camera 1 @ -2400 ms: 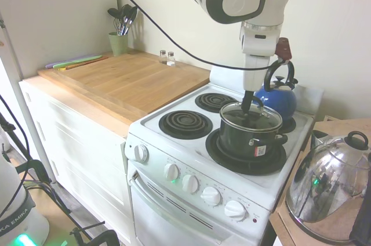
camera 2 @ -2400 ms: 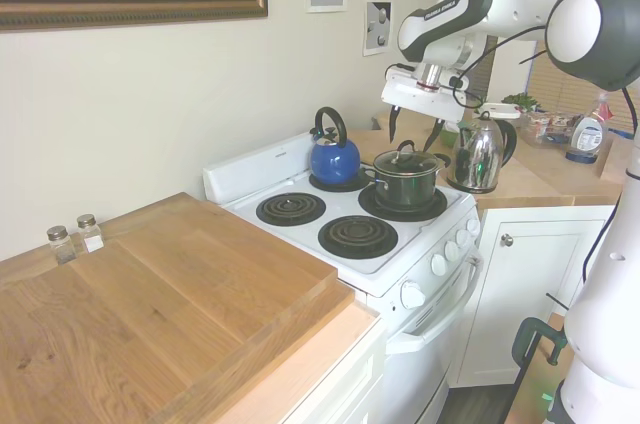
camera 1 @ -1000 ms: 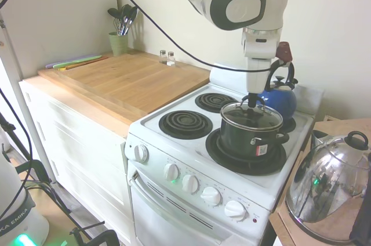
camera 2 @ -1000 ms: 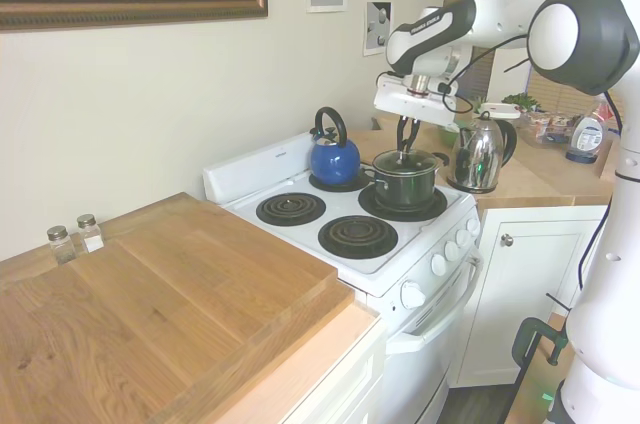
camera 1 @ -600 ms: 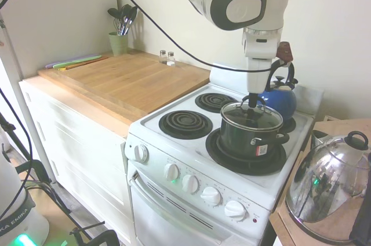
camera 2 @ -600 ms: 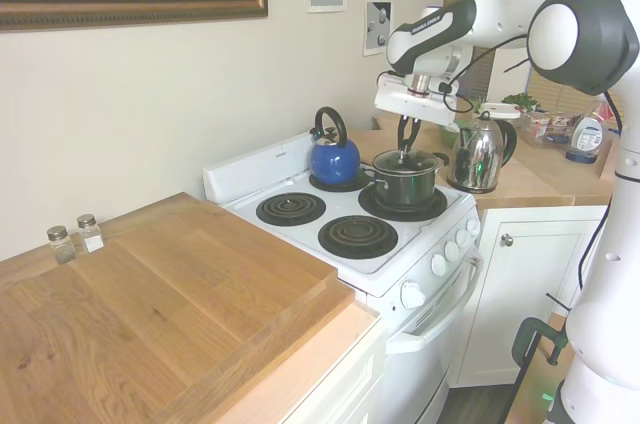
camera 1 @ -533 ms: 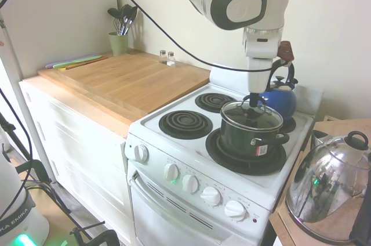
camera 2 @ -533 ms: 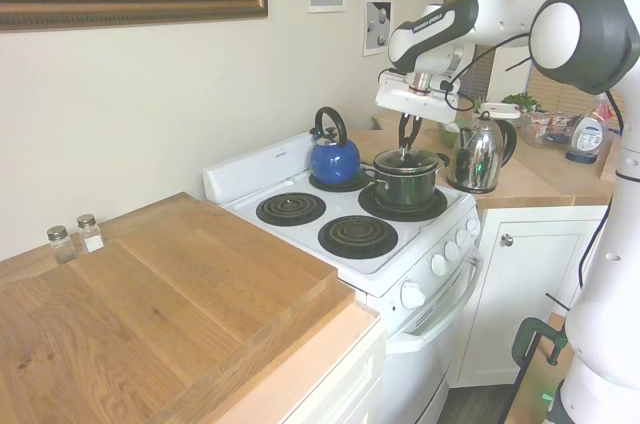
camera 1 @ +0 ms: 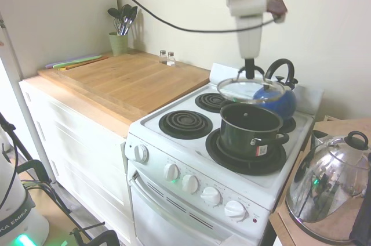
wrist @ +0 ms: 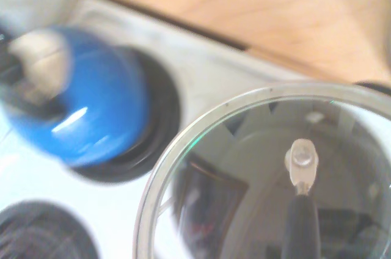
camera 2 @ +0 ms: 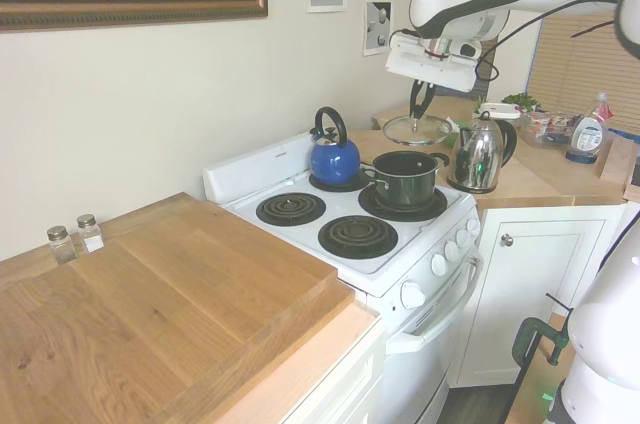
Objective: Uncover the lid of the pot
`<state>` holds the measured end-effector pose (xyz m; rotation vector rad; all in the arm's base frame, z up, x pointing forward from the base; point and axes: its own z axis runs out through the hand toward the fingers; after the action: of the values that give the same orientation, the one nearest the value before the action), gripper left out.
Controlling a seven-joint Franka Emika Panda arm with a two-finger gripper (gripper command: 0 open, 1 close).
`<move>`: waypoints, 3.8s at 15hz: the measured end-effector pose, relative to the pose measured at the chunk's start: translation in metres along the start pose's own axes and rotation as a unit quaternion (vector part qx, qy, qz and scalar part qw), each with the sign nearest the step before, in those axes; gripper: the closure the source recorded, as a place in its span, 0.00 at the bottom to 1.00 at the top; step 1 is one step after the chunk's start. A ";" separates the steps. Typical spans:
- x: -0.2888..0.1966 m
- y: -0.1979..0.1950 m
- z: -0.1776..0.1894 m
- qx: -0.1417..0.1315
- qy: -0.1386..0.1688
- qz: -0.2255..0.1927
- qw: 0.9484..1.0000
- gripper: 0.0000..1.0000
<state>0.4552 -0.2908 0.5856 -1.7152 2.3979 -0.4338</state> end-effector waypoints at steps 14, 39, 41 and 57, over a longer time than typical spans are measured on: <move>-0.463 0.078 -0.089 0.031 0.032 -0.327 0.944 1.00; -0.636 0.012 0.165 -0.119 0.082 -0.391 0.909 1.00; -0.631 0.008 0.169 -0.120 0.082 -0.390 0.909 1.00; -0.605 -0.013 0.199 -0.127 0.068 -0.401 0.905 0.00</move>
<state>0.7250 0.2484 0.3793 -2.8491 1.7608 -0.3419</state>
